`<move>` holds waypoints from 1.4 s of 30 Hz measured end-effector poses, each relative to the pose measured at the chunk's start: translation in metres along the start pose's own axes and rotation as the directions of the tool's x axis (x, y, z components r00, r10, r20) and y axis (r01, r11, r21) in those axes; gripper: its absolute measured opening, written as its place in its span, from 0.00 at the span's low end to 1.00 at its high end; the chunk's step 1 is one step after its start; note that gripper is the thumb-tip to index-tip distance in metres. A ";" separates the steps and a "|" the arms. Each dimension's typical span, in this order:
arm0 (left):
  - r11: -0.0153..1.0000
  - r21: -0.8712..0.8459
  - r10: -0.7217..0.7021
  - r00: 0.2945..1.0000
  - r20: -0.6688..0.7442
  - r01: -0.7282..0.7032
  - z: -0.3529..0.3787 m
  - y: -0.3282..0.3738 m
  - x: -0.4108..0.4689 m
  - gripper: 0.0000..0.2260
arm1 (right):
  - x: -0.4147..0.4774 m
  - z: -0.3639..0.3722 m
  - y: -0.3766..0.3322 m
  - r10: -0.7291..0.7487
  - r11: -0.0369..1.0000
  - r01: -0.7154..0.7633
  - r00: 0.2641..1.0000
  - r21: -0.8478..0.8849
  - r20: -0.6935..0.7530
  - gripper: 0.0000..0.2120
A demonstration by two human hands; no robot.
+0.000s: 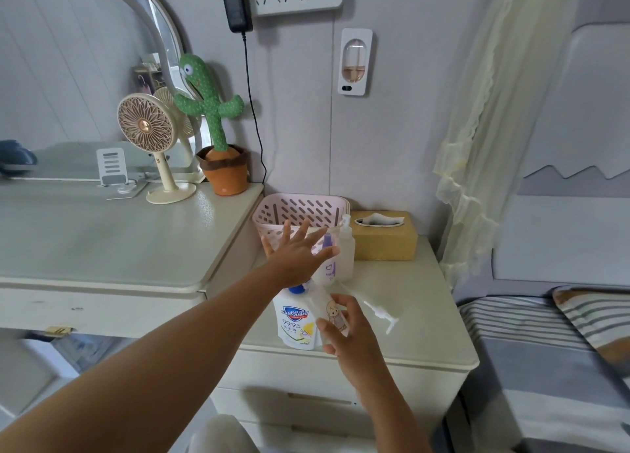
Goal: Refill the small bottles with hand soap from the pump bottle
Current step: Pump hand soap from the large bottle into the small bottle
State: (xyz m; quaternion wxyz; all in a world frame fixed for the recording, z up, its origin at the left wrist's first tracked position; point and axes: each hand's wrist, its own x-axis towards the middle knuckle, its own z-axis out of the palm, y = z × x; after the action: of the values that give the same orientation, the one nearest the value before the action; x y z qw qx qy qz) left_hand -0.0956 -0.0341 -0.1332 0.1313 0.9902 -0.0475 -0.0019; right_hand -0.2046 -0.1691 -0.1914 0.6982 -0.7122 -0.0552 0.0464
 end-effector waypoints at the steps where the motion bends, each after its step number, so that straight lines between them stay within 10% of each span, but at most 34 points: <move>1: 1.000 0.000 -0.002 1.000 0.000 0.002 -0.002 0.001 -0.001 0.29 | 0.000 0.000 -0.001 -0.004 1.000 0.004 1.000 0.002 0.004 0.16; 42: 0.999 -0.036 -0.001 0.999 0.043 0.002 -0.012 0.006 -0.001 0.29 | 0.002 -0.002 0.001 -0.041 0.998 0.042 0.999 0.040 -0.012 0.17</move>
State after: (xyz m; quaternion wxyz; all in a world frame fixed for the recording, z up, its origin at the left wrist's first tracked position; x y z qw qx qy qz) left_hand -0.0973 -0.0371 -0.1203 0.1482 0.9874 -0.0495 -0.0240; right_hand -0.2022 -0.1709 -0.1922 0.7135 -0.6970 -0.0652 0.0291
